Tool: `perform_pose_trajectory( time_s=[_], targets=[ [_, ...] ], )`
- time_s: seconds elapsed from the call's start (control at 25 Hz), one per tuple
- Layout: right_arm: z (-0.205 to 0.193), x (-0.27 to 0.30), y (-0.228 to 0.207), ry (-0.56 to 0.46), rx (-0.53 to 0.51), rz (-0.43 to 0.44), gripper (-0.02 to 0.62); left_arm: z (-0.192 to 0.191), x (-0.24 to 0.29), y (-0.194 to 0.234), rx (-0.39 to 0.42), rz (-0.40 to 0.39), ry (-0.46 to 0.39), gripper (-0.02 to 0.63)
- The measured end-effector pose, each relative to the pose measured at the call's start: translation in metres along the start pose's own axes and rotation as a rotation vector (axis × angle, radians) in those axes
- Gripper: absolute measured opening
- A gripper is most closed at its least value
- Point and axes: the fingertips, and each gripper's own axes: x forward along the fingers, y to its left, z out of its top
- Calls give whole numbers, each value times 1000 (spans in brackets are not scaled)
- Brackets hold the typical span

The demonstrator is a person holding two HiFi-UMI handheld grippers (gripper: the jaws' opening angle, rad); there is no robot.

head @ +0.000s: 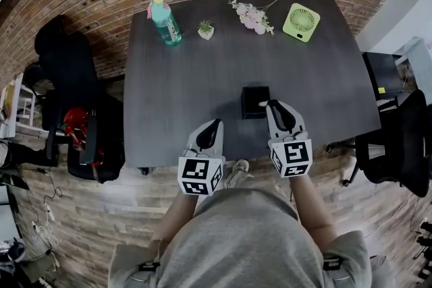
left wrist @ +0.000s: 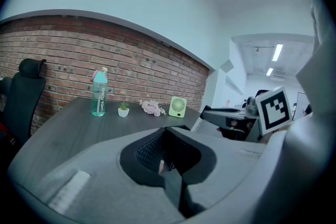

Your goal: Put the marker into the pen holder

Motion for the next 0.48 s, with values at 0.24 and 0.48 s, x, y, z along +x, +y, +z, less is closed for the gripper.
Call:
perform_pose_trajectory(
  time_s=[0.24,0.48],
  targets=[
    [-19,15,-1,45,-3,10,66,0,6,3,-3,2,5,18],
    [-38,25,0,91,-2,12,66,0,11,7,-7,5,7,18]
  ],
)
